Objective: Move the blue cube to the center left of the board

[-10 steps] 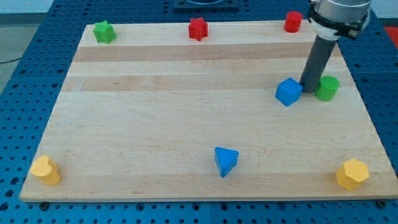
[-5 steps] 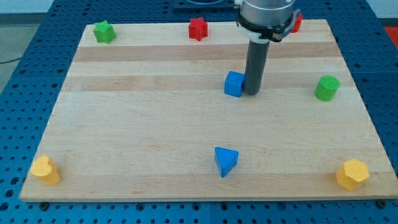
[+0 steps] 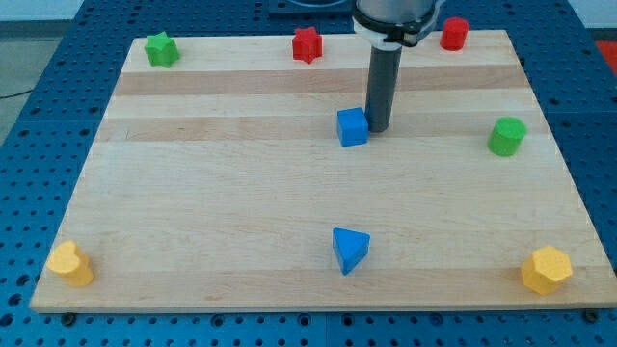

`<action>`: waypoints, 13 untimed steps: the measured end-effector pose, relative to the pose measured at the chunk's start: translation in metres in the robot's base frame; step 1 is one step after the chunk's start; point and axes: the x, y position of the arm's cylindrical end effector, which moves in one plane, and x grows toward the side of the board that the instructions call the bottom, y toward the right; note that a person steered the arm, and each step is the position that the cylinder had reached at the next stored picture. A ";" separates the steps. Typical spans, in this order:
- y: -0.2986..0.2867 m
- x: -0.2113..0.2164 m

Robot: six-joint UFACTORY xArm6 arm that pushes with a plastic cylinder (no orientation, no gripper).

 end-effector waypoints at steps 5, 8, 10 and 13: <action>-0.049 0.002; -0.092 -0.046; -0.117 -0.043; -0.181 -0.022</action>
